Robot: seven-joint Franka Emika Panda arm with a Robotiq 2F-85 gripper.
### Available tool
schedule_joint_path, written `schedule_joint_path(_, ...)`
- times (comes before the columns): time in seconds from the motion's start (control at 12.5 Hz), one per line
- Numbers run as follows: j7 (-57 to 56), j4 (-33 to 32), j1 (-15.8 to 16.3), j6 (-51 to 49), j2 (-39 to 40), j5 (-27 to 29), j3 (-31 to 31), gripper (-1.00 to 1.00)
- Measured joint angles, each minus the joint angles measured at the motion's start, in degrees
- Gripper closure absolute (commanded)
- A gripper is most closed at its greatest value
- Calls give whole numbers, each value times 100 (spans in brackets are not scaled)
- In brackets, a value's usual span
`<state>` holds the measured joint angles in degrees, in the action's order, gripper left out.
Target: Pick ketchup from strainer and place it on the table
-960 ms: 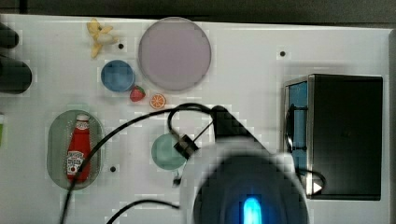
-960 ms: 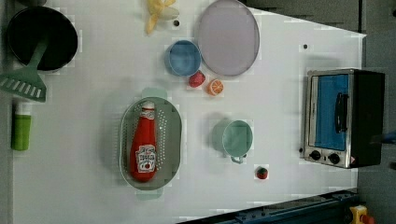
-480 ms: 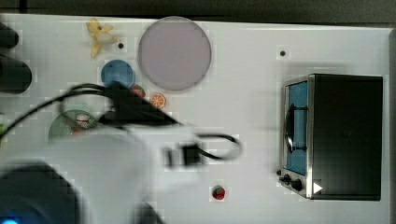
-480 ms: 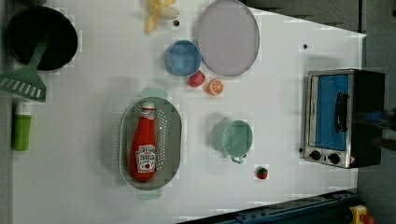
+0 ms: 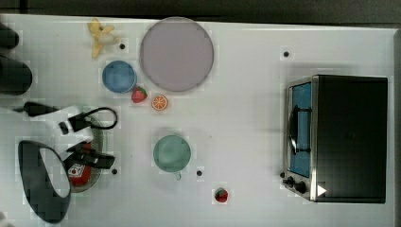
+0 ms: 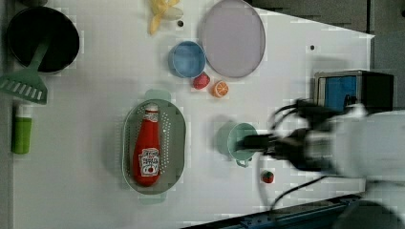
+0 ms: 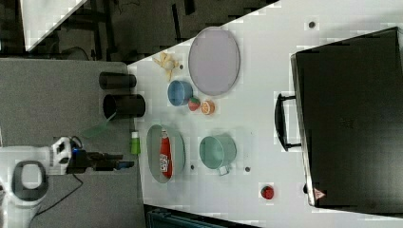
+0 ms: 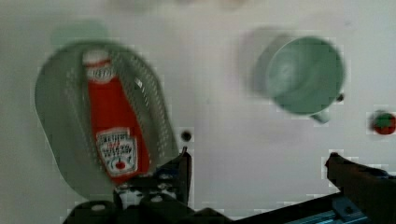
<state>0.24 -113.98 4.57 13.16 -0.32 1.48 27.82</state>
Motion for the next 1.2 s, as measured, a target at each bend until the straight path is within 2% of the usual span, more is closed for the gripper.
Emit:
schedule_joint_path(0.48,17,-185,112,1893,914,-264,967,-100)
schedule_joint_path(0.88,386,-1069,179,3560,1568,-858,880,-100)
schedule_joint_path(1.04,554,-1192,168,4106,2066,-1133,818,-100)
schedule_joint_path(1.2,718,-1192,144,4419,2579,-1178,793,-100)
